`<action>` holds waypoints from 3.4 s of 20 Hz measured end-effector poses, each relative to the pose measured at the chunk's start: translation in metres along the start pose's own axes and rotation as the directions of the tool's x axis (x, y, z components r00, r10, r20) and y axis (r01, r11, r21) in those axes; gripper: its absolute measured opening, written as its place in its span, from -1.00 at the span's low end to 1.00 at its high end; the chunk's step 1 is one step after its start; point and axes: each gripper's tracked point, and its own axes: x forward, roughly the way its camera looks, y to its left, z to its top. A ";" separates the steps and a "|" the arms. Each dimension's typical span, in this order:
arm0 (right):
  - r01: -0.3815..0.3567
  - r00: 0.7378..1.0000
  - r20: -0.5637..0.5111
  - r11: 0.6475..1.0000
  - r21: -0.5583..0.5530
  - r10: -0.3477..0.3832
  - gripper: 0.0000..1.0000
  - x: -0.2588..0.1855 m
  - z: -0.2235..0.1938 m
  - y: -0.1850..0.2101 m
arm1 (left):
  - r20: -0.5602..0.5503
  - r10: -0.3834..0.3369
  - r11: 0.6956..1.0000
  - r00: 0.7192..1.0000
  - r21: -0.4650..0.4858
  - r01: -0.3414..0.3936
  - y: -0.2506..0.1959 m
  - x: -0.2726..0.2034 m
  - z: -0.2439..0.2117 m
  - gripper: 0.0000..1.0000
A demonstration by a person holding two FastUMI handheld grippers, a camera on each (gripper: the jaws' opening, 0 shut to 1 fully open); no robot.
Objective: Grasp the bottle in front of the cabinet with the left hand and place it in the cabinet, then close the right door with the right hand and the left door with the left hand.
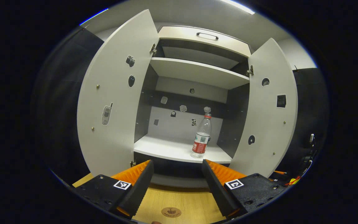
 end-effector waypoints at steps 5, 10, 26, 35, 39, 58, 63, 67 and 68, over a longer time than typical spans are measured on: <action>-0.005 0.999 0.042 1.000 -0.017 0.006 0.93 0.014 -0.009 0.075 | -0.016 -0.057 0.998 0.998 0.007 0.057 0.048 0.006 -0.001 0.86; -0.040 0.998 0.038 0.999 -0.029 0.041 0.96 0.039 -0.006 0.136 | -0.012 -0.053 0.998 0.999 0.020 0.054 0.090 -0.009 0.010 0.90; 0.009 1.000 0.003 0.994 -0.106 -0.009 0.92 0.078 -0.013 0.145 | 0.058 0.171 0.985 0.984 0.022 -0.172 0.208 -0.067 0.026 0.89; 0.030 0.999 0.043 0.994 -0.105 -0.026 0.91 0.045 0.005 0.132 | 0.057 0.302 0.952 0.952 0.038 -0.305 0.275 -0.053 0.017 0.89; 0.061 0.996 0.077 0.992 -0.110 -0.053 1.00 0.022 0.027 0.119 | 0.047 0.297 0.954 0.954 0.026 -0.298 0.282 -0.033 0.010 0.89; 0.162 0.970 0.197 0.984 -0.076 -0.145 0.90 -0.023 0.071 0.076 | 0.007 0.278 0.960 0.961 0.028 -0.278 0.275 -0.001 -0.002 0.88; 0.161 0.970 0.196 0.984 -0.074 -0.143 0.90 -0.023 0.068 0.074 | -0.014 0.222 0.975 0.975 -0.023 -0.222 0.251 0.006 -0.009 0.87; 0.166 0.969 0.197 0.984 -0.069 -0.149 0.90 -0.027 0.066 0.069 | -0.022 0.166 0.986 0.986 -0.006 -0.166 0.229 0.014 -0.010 0.87; 0.172 0.968 0.198 0.983 -0.069 -0.155 0.91 -0.030 0.065 0.065 | -0.024 0.154 0.988 0.988 0.000 -0.154 0.224 0.015 -0.010 0.87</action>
